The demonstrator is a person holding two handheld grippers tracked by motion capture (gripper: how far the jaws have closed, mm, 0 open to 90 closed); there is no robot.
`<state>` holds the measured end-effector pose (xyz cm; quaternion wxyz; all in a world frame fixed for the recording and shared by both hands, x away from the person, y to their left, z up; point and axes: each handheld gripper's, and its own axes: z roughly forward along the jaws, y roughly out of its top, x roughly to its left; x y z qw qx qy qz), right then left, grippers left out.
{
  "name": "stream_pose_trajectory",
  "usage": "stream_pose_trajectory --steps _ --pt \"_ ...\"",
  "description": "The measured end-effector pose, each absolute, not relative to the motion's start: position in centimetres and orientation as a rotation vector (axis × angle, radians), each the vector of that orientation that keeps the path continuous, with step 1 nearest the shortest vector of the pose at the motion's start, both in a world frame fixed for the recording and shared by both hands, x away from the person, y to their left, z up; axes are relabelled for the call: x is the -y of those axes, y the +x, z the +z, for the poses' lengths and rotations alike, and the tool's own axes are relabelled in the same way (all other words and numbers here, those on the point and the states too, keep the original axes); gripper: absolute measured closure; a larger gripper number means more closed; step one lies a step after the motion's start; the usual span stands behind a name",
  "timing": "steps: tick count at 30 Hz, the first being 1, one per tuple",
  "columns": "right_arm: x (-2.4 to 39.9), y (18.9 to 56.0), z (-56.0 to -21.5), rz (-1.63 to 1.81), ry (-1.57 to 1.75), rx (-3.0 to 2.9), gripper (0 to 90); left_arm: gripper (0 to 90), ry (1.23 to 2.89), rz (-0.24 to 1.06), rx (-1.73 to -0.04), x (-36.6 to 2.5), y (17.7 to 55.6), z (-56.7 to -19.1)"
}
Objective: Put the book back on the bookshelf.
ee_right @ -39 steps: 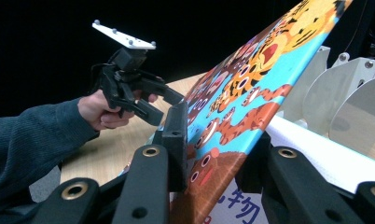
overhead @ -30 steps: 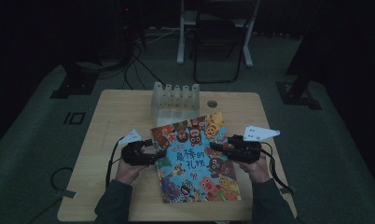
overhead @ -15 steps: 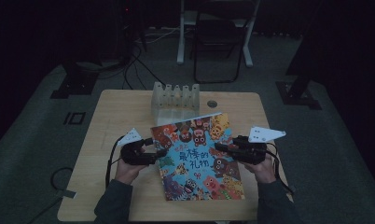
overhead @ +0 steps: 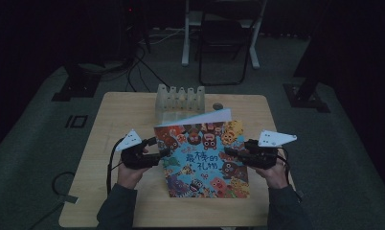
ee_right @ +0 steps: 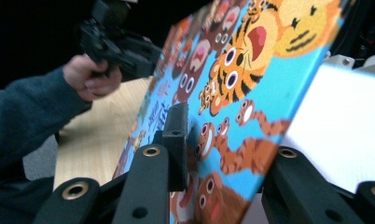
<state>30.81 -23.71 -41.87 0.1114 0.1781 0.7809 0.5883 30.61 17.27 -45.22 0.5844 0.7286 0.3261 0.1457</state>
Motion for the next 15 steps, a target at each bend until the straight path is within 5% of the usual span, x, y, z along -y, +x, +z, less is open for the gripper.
stream_pose_trajectory --steps 15 --pt "24.7 31.1 -43.3 1.668 0.577 -2.288 66.8 42.7 1.689 0.463 -0.700 -16.2 28.9 -42.7"
